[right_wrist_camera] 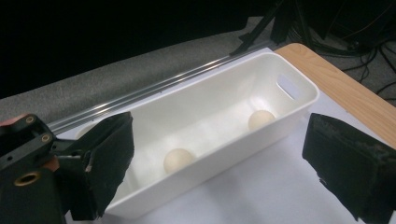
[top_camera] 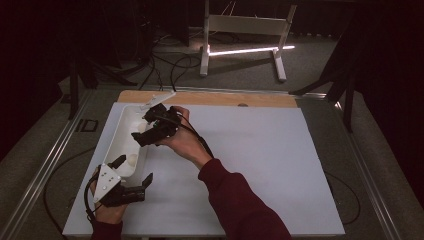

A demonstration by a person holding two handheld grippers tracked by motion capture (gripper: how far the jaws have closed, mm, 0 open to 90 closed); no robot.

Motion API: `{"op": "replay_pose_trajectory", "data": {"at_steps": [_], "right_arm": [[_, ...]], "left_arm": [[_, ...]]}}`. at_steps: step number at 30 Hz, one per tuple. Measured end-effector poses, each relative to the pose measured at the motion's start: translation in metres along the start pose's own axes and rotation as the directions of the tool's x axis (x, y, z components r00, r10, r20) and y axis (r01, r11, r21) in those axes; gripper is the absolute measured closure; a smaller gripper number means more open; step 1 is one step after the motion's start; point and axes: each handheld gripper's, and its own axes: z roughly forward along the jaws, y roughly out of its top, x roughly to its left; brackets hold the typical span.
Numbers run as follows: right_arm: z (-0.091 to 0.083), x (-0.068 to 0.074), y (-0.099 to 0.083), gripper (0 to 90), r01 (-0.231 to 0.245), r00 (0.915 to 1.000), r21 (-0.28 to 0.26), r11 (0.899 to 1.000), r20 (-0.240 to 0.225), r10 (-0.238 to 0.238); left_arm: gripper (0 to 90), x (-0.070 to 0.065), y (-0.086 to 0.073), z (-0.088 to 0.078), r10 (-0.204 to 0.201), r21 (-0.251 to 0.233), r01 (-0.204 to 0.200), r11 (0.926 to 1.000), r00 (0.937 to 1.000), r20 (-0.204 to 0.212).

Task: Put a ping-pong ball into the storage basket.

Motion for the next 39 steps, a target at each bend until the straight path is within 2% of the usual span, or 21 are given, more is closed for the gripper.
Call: {"op": "replay_pose_trajectory", "data": {"at_steps": [13,20,23,28,31,39], "right_arm": [[-0.028,-0.014,-0.020,8.5,-0.030,0.9989,-0.024,0.999,0.034,0.031],[-0.043,-0.023,-0.039,8.6,-0.061,0.9965,-0.040,0.997,0.054,0.063],[-0.049,-0.024,-0.048,8.6,-0.055,0.9955,-0.037,0.998,0.075,0.058],[-0.060,-0.026,-0.063,8.6,-0.060,0.9945,-0.039,0.997,0.084,0.063],[-0.068,-0.030,-0.073,8.6,-0.058,0.9922,-0.026,0.998,0.109,0.060],[-0.091,-0.045,-0.106,8.6,-0.105,0.9822,-0.047,0.993,0.152,0.111]], "left_arm": [[0.2,0.000,0.000,0.001,-0.005,-0.003,0.005,1.0000,1.0000,-0.002],[0.2,-0.001,0.000,0.002,-0.006,0.004,0.006,1.0000,1.0000,0.000],[0.2,-0.001,0.000,0.003,-0.007,0.005,0.007,1.0000,1.0000,-0.001],[0.2,-0.001,0.000,0.003,-0.008,0.007,0.008,0.9999,1.0000,-0.001],[0.2,-0.002,0.000,0.004,-0.010,0.011,0.010,0.9999,1.0000,0.001],[0.2,-0.002,0.000,0.005,-0.010,0.020,0.010,0.9997,0.9999,0.003]]}}
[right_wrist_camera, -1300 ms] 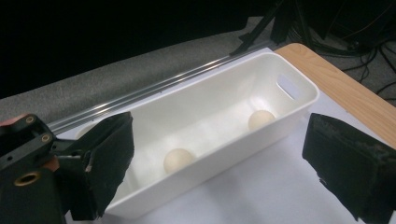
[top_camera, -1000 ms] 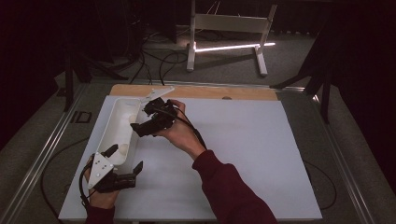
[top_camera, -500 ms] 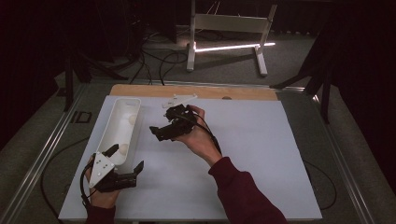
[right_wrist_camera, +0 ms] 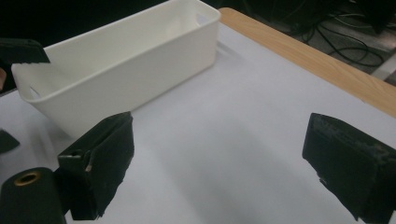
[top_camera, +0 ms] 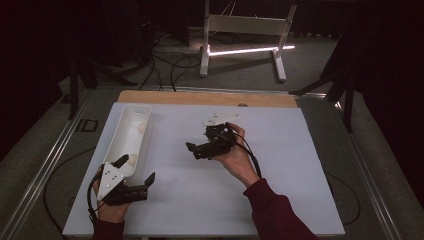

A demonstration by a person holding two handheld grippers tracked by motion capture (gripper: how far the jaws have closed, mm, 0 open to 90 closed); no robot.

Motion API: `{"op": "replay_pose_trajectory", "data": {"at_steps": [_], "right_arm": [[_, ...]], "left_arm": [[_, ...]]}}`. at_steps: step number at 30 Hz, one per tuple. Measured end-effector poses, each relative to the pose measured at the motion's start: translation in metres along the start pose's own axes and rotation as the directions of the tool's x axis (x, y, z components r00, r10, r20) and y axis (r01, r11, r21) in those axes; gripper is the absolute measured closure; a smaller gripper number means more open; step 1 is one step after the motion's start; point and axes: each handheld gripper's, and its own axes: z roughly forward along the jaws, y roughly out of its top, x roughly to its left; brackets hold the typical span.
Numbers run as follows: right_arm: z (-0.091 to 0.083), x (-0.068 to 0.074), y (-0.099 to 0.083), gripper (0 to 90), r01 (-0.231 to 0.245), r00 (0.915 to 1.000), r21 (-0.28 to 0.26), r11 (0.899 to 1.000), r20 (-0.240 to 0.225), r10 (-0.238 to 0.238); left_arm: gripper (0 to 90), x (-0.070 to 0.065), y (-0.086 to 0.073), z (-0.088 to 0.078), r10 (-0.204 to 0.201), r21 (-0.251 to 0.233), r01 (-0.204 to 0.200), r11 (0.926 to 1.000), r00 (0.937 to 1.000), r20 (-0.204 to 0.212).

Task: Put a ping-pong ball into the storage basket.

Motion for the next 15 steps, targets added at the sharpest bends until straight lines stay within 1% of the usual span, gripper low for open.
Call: {"op": "replay_pose_trajectory", "data": {"at_steps": [2,5,8,9,10,11,15], "right_arm": [[-0.007,-0.005,-0.008,8.6,-0.018,0.9998,-0.007,1.000,0.004,0.018],[-0.018,-0.012,-0.022,8.6,-0.031,0.9994,-0.017,0.999,0.013,0.031],[-0.029,-0.019,-0.036,8.7,-0.033,0.9982,-0.009,0.999,0.049,0.034],[-0.033,-0.022,-0.041,8.7,-0.044,0.9976,-0.009,0.999,0.052,0.045],[-0.033,-0.022,-0.041,8.7,-0.044,0.9976,-0.009,0.999,0.052,0.045],[-0.040,-0.026,-0.050,8.6,-0.058,0.9959,-0.016,0.998,0.068,0.059],[-0.051,-0.034,-0.069,8.7,-0.091,0.9924,-0.028,0.995,0.081,0.093]], "left_arm": [[0.2,0.000,0.000,0.000,-0.002,0.000,0.002,1.0000,1.0000,-0.002],[0.2,0.000,0.000,0.000,-0.007,-0.001,0.007,1.0000,1.0000,-0.002],[0.2,0.000,0.000,0.001,-0.011,0.005,0.011,0.9999,0.9999,-0.002],[0.2,0.000,0.000,0.002,-0.010,0.006,0.010,0.9999,0.9999,-0.003],[0.2,0.000,0.000,0.002,-0.010,0.006,0.010,0.9999,0.9999,-0.003],[0.2,0.000,0.001,0.002,-0.011,0.006,0.011,0.9999,0.9999,-0.003],[0.2,0.000,0.001,0.004,-0.013,0.011,0.013,0.9999,0.9999,-0.008]]}}
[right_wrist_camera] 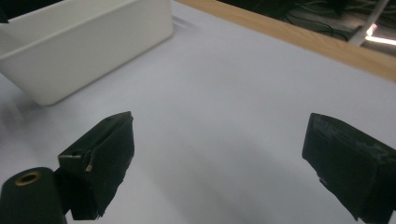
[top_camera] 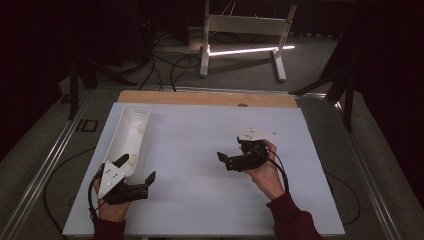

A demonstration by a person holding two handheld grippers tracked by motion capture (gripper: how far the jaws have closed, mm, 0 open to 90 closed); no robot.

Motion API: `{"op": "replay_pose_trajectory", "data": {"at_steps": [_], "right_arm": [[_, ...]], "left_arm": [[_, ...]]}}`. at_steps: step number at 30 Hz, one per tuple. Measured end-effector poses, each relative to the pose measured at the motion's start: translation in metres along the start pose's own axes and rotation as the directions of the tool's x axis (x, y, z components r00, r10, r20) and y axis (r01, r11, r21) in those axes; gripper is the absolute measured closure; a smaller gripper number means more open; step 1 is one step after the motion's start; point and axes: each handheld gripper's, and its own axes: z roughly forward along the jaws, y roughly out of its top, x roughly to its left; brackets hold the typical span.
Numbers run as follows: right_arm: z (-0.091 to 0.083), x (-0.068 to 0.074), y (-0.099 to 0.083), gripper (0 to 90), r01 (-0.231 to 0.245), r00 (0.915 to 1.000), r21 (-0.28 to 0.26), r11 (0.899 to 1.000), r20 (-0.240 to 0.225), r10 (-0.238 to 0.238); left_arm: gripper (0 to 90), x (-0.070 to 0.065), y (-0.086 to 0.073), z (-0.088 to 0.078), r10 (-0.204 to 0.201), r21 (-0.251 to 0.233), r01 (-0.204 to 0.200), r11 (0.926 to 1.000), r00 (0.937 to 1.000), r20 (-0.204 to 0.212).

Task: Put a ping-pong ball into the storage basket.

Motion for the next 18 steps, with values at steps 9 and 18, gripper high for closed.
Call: {"op": "replay_pose_trajectory", "data": {"at_steps": [9,18], "right_arm": [[-0.023,-0.014,-0.035,9.3,-0.010,0.9957,-0.032,0.999,0.092,0.013],[-0.054,-0.030,-0.082,11.0,-0.072,0.9851,-0.087,0.994,0.150,0.084]], "left_arm": [[0.2,0.002,0.001,0.004,-0.007,0.010,0.007,0.9999,1.0000,-0.005],[0.2,0.007,0.001,0.007,-0.026,0.013,0.026,0.9996,0.9994,-0.022]]}}
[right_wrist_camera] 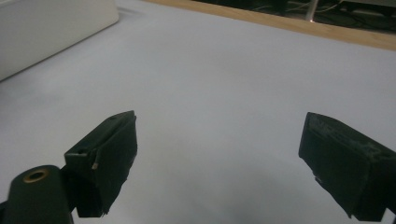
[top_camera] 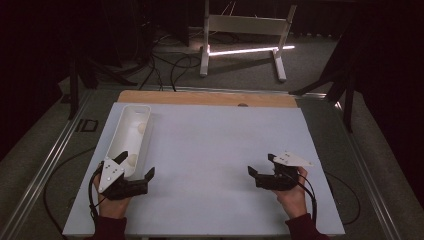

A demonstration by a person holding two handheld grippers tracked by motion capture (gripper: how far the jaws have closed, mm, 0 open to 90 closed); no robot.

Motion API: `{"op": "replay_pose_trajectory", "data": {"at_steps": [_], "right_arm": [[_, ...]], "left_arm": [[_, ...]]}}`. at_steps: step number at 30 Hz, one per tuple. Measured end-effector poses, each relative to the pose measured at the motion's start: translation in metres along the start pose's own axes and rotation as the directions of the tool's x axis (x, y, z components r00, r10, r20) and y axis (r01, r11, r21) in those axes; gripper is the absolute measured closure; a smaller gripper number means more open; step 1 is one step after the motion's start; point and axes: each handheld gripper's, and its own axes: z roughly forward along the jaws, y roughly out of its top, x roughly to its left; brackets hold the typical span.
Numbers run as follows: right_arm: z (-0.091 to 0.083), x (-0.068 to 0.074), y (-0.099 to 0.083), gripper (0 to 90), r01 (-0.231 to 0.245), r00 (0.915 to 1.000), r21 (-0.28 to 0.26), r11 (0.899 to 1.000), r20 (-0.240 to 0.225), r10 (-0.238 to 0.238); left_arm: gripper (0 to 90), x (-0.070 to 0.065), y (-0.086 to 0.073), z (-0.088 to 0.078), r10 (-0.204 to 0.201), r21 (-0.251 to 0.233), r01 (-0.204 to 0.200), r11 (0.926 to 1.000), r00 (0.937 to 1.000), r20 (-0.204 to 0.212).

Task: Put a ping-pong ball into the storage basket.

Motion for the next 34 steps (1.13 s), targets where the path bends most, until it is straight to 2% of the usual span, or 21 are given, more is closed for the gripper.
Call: {"op": "replay_pose_trajectory", "data": {"at_steps": [5,12,22,31,34], "right_arm": [[-0.014,-0.003,-0.016,10.1,-0.016,0.9999,-0.067,0.998,0.003,0.016],[-0.030,-0.001,-0.026,9.4,0.038,0.9987,-0.153,0.987,0.039,-0.033],[-0.037,-0.003,-0.031,9.1,0.036,0.9983,-0.194,0.980,0.052,-0.027],[-0.038,-0.004,-0.031,9.1,0.044,0.9981,-0.244,0.969,0.053,-0.032],[-0.038,-0.003,-0.031,9.1,0.047,0.9980,-0.241,0.969,0.052,-0.036]], "left_arm": [[0.2,0.000,-0.001,0.002,0.001,0.008,-0.001,1.0000,1.0000,0.000],[0.1,0.002,-0.002,0.003,0.005,0.023,-0.005,0.9997,1.0000,-0.005],[0.1,0.004,-0.004,0.002,0.011,0.036,-0.011,0.9993,0.9999,0.000],[0.1,0.002,-0.005,0.002,0.028,0.047,-0.029,0.9985,0.9995,0.013],[0.1,0.002,-0.005,0.001,0.033,0.050,-0.033,0.9982,0.9994,0.014]]}}
